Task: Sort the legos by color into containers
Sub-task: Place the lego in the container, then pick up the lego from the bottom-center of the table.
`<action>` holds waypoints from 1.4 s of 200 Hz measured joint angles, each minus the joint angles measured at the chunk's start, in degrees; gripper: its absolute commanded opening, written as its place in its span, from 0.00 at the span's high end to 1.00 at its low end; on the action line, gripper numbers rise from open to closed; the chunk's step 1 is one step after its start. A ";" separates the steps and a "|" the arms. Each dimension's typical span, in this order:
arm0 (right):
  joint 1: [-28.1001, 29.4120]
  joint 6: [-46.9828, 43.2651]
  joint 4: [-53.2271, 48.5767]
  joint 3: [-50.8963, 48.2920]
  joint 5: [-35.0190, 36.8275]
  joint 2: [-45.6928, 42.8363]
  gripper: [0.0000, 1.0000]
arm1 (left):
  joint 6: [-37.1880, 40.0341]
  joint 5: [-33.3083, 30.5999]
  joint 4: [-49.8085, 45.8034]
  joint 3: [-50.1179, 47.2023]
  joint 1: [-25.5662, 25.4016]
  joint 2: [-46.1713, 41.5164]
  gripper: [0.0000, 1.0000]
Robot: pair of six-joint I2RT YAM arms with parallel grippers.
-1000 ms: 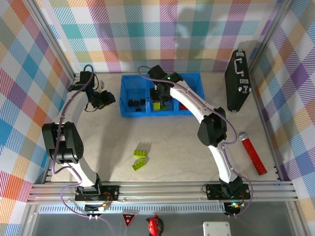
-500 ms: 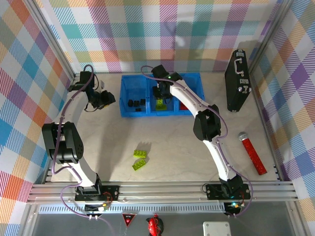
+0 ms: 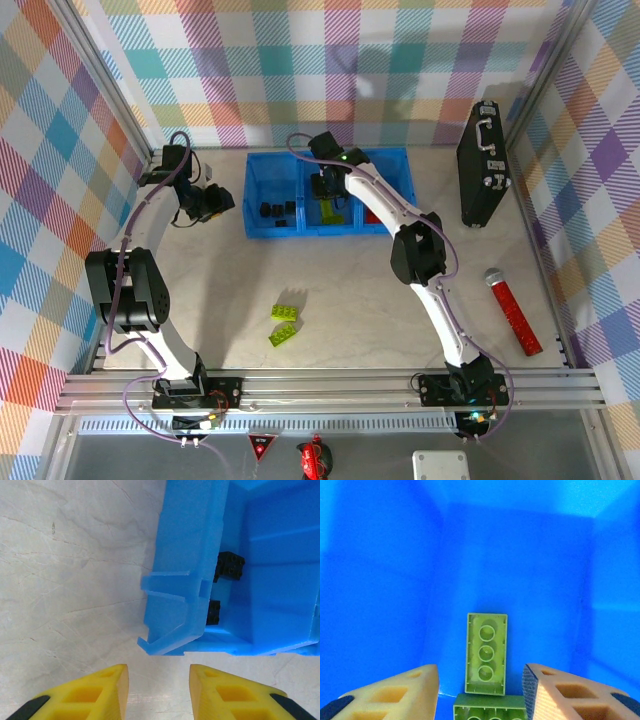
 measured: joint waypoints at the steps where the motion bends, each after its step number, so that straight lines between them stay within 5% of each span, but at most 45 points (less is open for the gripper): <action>1: 0.00 0.00 0.00 0.04 0.00 0.00 0.50 | 0.00 0.00 0.00 0.00 0.00 0.00 0.63; 107: 1.73 0.63 -4.22 -8.94 -1.99 -9.42 0.50 | 0.00 0.00 -0.02 0.00 0.00 0.00 0.63; 280: 18.43 2.43 -7.19 -30.38 -3.76 -22.23 0.49 | 0.04 -0.68 -0.04 0.00 0.00 0.00 0.63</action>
